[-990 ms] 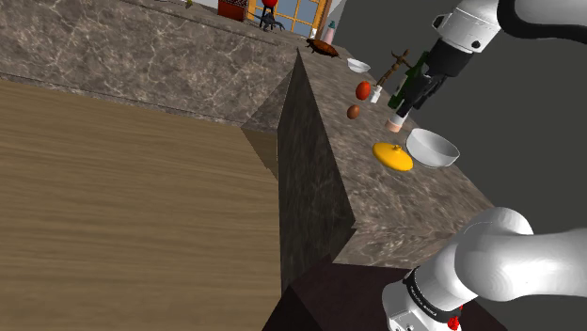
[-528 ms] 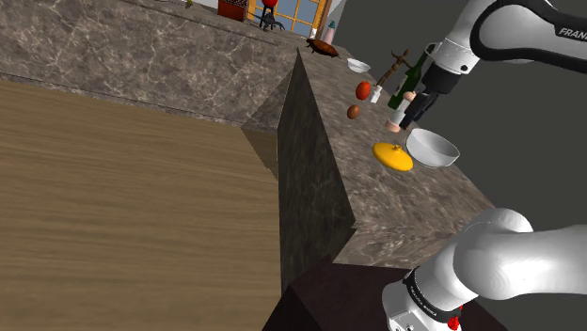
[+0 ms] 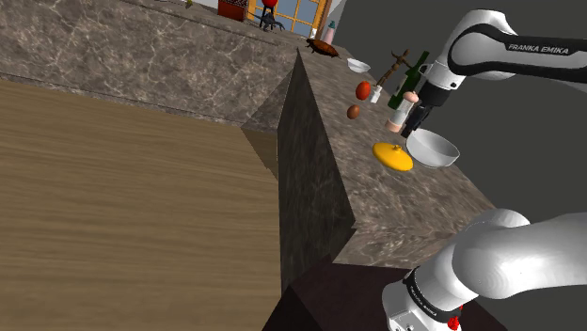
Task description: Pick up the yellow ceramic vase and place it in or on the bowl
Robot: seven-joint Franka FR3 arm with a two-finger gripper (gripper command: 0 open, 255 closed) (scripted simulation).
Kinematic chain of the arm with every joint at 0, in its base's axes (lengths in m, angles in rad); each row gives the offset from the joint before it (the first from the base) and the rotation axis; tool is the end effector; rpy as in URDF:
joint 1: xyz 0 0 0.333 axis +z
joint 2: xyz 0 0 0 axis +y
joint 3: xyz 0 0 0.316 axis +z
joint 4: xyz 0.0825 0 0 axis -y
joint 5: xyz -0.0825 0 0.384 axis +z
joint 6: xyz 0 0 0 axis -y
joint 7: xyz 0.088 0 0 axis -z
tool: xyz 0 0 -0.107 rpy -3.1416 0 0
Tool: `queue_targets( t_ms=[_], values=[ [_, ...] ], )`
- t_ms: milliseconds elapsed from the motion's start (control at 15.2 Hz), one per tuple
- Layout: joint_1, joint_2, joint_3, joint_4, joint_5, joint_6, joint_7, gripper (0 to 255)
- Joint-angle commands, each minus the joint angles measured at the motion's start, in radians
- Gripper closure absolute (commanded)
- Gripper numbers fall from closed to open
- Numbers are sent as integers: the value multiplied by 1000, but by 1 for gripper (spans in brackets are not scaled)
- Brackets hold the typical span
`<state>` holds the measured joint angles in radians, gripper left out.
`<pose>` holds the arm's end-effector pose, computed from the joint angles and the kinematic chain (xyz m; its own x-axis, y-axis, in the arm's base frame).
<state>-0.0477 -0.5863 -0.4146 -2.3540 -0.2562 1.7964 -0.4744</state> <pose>0.3308 -0.2100 0.5209 0.9908 0.1342 -0.0160 0.1345 -0.9907 0.0194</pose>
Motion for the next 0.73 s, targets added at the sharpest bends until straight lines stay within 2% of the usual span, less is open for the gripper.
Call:
queue_targets(
  t_ms=[0,132,660],
  values=[
    [0,60,-51,19,-6,30,-54,0],
    [2,121,-100,39,-5,59,-109,0],
    [-2,147,-127,-45,-15,167,-113,0]
  ],
)
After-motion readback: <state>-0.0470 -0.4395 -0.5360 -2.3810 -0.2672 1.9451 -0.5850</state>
